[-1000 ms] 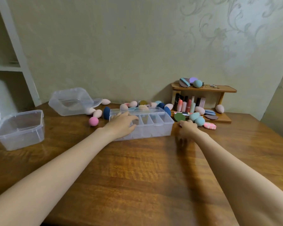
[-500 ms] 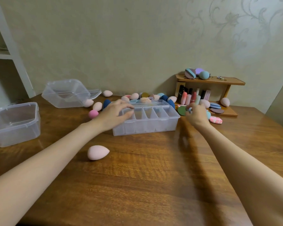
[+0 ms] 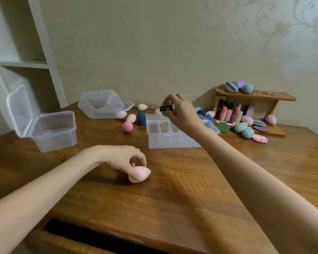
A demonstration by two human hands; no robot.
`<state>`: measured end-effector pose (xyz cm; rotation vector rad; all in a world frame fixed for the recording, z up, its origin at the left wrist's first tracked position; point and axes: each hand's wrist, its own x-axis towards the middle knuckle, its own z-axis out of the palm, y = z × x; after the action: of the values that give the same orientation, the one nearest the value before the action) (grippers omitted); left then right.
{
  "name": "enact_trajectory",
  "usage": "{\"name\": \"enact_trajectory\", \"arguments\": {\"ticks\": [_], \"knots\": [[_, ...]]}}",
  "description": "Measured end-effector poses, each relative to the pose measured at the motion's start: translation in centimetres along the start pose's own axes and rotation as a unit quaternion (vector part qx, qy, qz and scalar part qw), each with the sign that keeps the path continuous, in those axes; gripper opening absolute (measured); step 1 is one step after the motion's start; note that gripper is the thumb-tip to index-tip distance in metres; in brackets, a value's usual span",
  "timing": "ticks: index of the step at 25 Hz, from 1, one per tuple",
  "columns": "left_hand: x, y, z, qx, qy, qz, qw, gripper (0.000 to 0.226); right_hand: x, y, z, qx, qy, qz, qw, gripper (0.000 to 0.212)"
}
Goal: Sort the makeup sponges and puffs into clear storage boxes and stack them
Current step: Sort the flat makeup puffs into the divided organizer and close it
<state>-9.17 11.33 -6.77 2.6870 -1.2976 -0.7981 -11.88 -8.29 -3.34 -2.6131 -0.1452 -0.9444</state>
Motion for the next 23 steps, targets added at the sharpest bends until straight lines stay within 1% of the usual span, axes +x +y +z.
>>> {"name": "enact_trajectory", "arguments": {"ticks": [2,5,8,10,12,14,15,16,17,19,21,23], "knots": [[0.6,-0.8,-0.2,-0.031,0.064,0.017,0.997,0.039,0.1,-0.6,1.2,0.005,-0.028,0.008,1.0,0.027],[2.0,-2.4,-1.3,-0.087,0.169,-0.006,0.982,0.036,0.5,-0.2,2.6,0.03,-0.086,0.071,0.993,0.03],[4.3,-3.8,-1.7,-0.05,0.241,-0.08,0.966,0.035,1.3,0.4,3.7,0.044,-0.145,0.133,0.979,0.03],[5.8,-4.5,-2.1,-0.022,0.272,-0.132,0.953,0.034,2.1,0.4,4.4,0.043,-0.181,0.142,0.972,0.032],[6.6,-4.8,-2.5,0.023,0.319,-0.16,0.934,0.034,2.6,0.4,5.3,0.018,-0.234,0.129,0.964,0.035],[7.3,-5.1,-2.7,0.061,0.387,-0.145,0.909,0.032,2.7,0.3,6.4,-0.004,-0.266,0.125,0.956,0.036],[7.5,-5.2,-2.6,0.051,0.418,-0.118,0.899,0.03,2.8,0.4,6.8,-0.007,-0.265,0.128,0.956,0.034],[7.7,-5.3,-2.5,0.013,0.439,-0.09,0.894,0.029,2.7,0.5,7.1,-0.01,-0.26,0.127,0.957,0.029],[7.8,-5.2,-2.3,-0.037,0.447,-0.065,0.891,0.028,2.7,0.6,7.2,-0.016,-0.26,0.118,0.958,0.024],[8.2,-5.1,-2.0,-0.116,0.429,-0.034,0.895,0.026,2.8,0.9,7.1,-0.021,-0.274,0.101,0.956,0.018],[8.5,-5.2,-1.9,-0.158,0.417,-0.02,0.895,0.026,3.2,1.1,6.6,-0.011,-0.288,0.093,0.953,0.018],[8.7,-5.4,-2.4,-0.19,0.432,0.009,0.882,0.025,4.2,1.4,5.8,-0.01,-0.288,0.084,0.954,0.019]]}}
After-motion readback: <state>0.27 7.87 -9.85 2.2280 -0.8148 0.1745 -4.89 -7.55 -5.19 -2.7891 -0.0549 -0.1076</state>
